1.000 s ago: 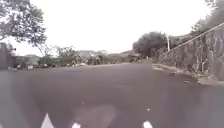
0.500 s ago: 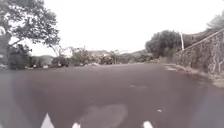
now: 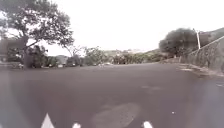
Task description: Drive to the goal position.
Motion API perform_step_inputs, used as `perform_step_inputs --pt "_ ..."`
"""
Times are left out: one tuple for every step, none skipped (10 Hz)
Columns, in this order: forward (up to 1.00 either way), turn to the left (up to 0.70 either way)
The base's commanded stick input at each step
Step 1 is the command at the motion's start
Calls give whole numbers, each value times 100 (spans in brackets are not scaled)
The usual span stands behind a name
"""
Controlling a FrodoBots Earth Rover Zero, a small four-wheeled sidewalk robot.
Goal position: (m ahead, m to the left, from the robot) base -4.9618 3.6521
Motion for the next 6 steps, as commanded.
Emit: perform_step_inputs --pt "0 100" --pt "0 100" --pt "0 100" --pt "0 100" --pt "0 100" --pt "0 100"
